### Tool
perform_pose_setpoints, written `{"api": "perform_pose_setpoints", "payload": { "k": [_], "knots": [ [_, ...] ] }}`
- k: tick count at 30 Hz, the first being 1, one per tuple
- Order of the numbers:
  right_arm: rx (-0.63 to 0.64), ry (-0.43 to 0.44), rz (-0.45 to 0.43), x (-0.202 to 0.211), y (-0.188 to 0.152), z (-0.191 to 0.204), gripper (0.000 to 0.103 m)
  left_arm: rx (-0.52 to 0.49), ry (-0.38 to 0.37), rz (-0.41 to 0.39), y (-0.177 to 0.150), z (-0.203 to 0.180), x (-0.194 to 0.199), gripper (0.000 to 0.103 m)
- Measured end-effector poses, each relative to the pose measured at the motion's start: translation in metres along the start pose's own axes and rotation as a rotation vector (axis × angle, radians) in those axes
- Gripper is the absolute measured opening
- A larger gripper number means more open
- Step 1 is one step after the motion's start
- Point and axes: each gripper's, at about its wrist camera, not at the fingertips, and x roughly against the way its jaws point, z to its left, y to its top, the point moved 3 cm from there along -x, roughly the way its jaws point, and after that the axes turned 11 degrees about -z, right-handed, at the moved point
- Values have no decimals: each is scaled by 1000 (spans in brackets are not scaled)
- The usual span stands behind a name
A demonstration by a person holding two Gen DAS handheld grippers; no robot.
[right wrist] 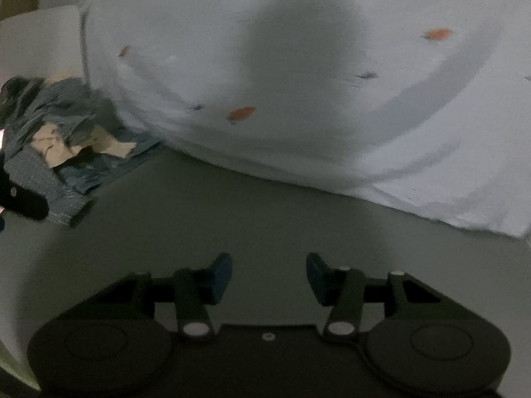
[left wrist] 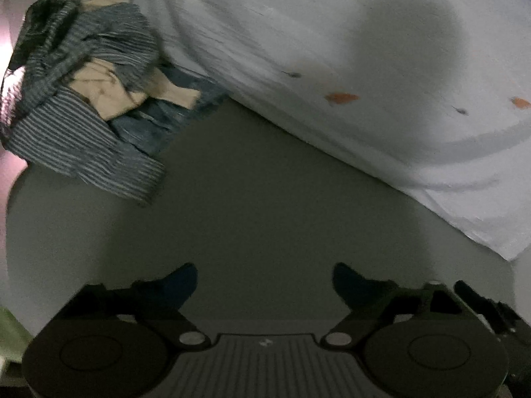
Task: Fold clothes
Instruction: 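Reach both grippers into the clothes pile and grasp the checked shirt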
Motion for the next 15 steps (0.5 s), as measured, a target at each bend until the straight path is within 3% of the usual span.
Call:
{"api": "perform_pose_setpoints", "payload": {
  "k": [5,7,10,13,15],
  "knots": [
    [75,39,-7,-55,30,68,35,-42,68,-62,44,73,-39,60],
    [105,54,-10,-77,42,95,30,-79,120,-110,71,92,-58,59],
    [178,66,-33,-114,66,153,14,-135,273,-228,115,141,-82,60],
    [243,109,-64,-146,86,203,12,-142,460,-351,153,210,-99,61],
    [282,150,-87,-165,97,234,12,-126,548,-397,172,254,-105,68]
  ]
}}
